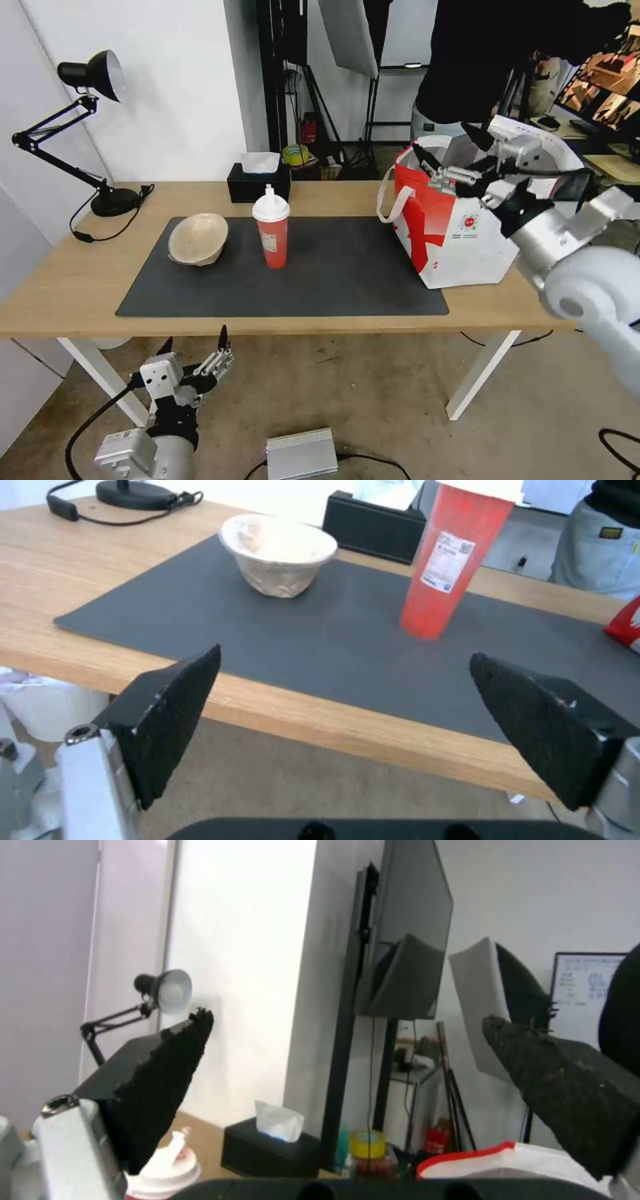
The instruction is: Pick up the trash from the table and place it into the takeout bag.
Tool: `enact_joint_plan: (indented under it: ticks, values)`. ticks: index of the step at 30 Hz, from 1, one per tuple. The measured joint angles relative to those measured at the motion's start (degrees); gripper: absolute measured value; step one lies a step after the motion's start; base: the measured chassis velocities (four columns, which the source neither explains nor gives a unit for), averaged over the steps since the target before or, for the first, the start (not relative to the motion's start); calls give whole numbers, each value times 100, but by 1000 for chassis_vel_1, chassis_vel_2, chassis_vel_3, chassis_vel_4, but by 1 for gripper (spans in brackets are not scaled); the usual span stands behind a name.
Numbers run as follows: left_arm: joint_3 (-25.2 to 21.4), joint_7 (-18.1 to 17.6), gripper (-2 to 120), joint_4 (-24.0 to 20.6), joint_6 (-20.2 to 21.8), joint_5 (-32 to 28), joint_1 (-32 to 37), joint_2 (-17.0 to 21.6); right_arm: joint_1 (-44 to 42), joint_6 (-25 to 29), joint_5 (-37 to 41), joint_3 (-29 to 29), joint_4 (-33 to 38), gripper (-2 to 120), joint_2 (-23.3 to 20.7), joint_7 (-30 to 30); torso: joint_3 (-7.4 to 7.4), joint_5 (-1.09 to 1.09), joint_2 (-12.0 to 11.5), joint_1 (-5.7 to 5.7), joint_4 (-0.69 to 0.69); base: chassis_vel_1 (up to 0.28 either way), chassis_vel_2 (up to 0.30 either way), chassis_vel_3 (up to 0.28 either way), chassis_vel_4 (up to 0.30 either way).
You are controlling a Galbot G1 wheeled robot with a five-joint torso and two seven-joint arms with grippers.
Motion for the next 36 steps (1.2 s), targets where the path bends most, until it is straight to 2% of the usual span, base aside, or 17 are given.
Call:
enact_joint_plan:
  ticks: [7,17,23,27,36]
  values:
    - [6,6,100,0,-13,-40,12,-16,-740,-49,-555,293,569,100,486,602,0,0,-1,0,0,0,0,0,0]
    - [-7,-48,100,0,-4,-131,9,-65,-1661,-48,-1073,358,1131,100,1073,811,0,-1,-1,0,0,0,0,0,0]
    - [-8,-48,100,0,-3,-134,-15,-67,-2025,20,-1336,360,1221,100,1282,846,0,0,0,0,0,0,0,0,0]
    - [-8,-40,100,0,-3,-132,-46,-72,-2419,269,-1865,307,1226,100,1613,936,0,-1,-1,0,0,0,0,0,0]
    - [-39,-25,100,0,-3,-132,-78,-53,-2951,357,-2405,211,1346,100,2052,1106,0,0,0,0,0,0,0,0,0]
